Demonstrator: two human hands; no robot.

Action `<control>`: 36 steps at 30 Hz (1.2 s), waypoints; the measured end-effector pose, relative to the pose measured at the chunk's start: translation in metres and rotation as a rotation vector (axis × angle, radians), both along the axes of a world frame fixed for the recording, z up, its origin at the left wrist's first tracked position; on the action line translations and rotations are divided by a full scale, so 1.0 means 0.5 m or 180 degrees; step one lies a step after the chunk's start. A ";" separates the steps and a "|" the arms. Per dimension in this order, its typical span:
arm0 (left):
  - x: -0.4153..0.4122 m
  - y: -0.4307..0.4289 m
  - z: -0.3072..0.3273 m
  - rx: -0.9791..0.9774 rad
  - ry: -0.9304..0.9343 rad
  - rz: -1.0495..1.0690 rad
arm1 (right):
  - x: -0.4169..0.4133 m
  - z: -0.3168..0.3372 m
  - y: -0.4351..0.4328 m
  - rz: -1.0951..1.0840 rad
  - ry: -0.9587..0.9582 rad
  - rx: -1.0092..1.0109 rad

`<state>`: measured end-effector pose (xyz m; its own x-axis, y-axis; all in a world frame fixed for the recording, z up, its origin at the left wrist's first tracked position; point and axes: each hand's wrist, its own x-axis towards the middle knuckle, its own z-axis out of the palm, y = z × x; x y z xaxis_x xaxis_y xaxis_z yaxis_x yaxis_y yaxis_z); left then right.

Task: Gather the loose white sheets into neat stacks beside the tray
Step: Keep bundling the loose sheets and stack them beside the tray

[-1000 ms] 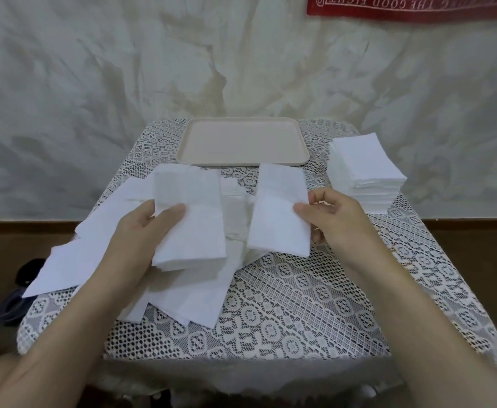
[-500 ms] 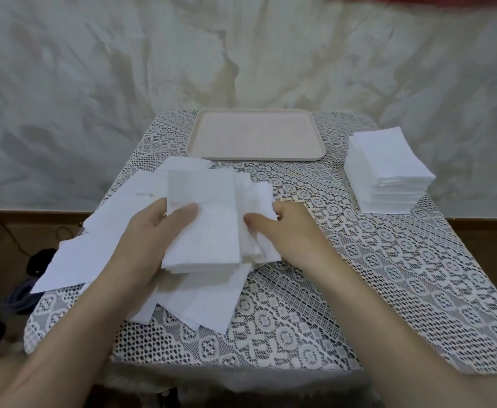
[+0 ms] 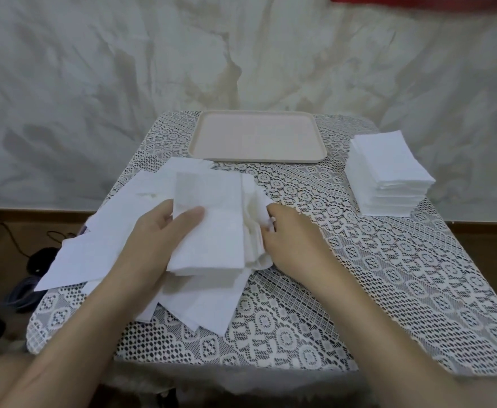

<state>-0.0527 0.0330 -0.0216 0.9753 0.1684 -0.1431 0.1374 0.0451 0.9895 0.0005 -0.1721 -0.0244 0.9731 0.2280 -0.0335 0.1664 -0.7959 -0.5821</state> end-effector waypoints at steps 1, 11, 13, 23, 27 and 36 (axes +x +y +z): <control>0.001 0.000 0.000 0.0005 0.0007 -0.0002 | 0.003 0.000 0.001 -0.0007 -0.0025 0.0007; 0.012 -0.004 0.012 -0.0181 0.0144 0.0033 | 0.030 0.001 -0.038 -0.0127 -0.0178 0.0213; 0.021 -0.017 0.019 -0.0249 0.0178 0.0011 | 0.037 0.004 -0.073 -0.0185 -0.0133 0.0376; 0.012 -0.021 0.013 -0.0152 0.0075 0.0039 | 0.034 -0.009 -0.133 -0.0396 0.0078 0.1107; -0.002 -0.015 0.013 -0.0160 0.0074 0.0062 | 0.014 -0.010 -0.145 -0.0679 -0.0091 0.1253; -0.007 -0.023 0.018 -0.0122 0.0045 0.0061 | 0.003 -0.012 -0.154 -0.0692 0.0006 0.1579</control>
